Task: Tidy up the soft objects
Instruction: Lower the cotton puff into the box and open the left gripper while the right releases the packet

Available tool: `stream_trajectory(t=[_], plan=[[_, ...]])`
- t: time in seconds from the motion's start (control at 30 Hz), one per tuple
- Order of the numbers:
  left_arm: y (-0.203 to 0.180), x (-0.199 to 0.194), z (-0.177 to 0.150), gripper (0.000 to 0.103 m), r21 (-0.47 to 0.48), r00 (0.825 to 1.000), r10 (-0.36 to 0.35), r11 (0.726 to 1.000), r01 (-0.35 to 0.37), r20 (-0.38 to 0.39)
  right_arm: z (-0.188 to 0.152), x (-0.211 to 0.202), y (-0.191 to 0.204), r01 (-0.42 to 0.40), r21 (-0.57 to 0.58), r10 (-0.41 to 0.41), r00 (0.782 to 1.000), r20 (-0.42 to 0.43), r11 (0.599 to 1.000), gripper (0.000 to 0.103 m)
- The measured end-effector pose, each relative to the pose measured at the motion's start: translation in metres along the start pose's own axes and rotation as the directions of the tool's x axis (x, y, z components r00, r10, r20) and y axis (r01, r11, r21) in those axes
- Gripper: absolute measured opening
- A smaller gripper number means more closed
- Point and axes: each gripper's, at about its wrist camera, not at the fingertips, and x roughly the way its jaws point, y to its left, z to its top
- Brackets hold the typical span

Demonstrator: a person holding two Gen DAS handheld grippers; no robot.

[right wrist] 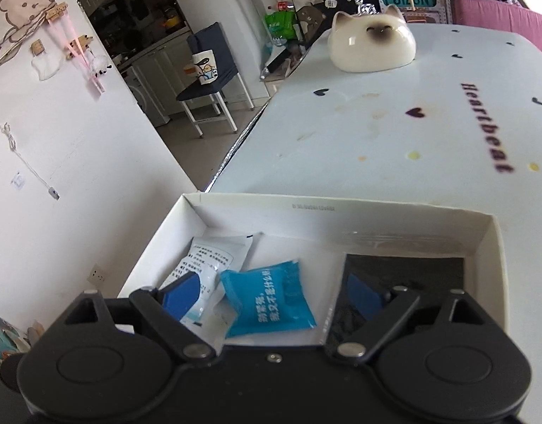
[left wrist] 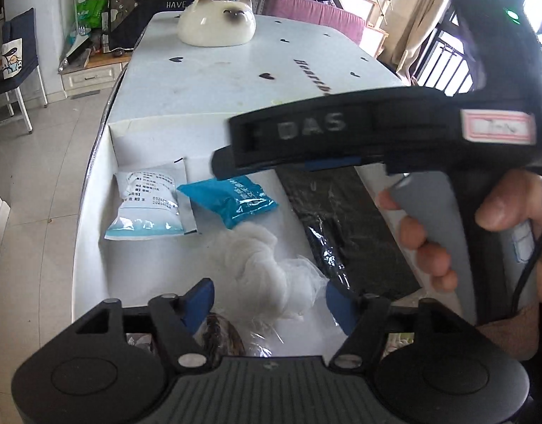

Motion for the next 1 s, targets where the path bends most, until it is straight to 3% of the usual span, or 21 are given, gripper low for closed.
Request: stream_trajectory(t=[0.2,0.27,0.37,0.43,0.53,0.63,0.87,1.0], plan=[[-0.003,-0.010,-0.005,0.077,-0.012,1.000,-0.010,1.000,0.010,0.022,-0.003,-0.028,-0.005,0.001,0.005,-0.001,1.000,0.030,1.000,0.091],[-0.005,-0.013,-0.002,0.065,-0.013,0.999,-0.014,1.000,0.014,0.034,-0.005,-0.037,-0.008,-0.002,0.004,0.002,0.999,0.044,1.000,0.090],[-0.009,-0.018,-0.003,0.049,-0.007,0.998,-0.016,1.000,0.017,0.061,-0.008,-0.045,-0.011,-0.023,-0.010,0.024,0.999,0.045,1.000,0.066],[-0.012,-0.020,-0.003,0.042,-0.008,0.998,-0.013,1.000,0.014,0.058,-0.010,-0.043,-0.012,-0.044,-0.014,0.044,0.999,0.014,0.999,0.040],[-0.012,-0.014,-0.001,0.035,-0.025,0.999,0.006,1.000,-0.005,0.046,-0.015,-0.031,-0.011,-0.085,-0.017,0.084,0.994,-0.068,0.996,0.023],[-0.008,-0.007,-0.003,0.033,-0.058,1.000,0.000,0.998,0.001,0.024,-0.017,-0.010,-0.011,-0.102,0.030,0.105,0.986,-0.132,0.994,0.013],[-0.008,-0.007,-0.009,0.033,-0.056,1.000,-0.012,0.998,0.012,0.012,-0.011,0.021,0.001,-0.091,0.038,0.095,0.989,-0.113,0.995,0.010],[-0.004,-0.003,-0.004,0.033,-0.069,1.000,-0.002,0.998,0.003,0.016,-0.005,0.034,0.001,-0.046,0.038,0.049,0.995,-0.090,0.998,0.009]])
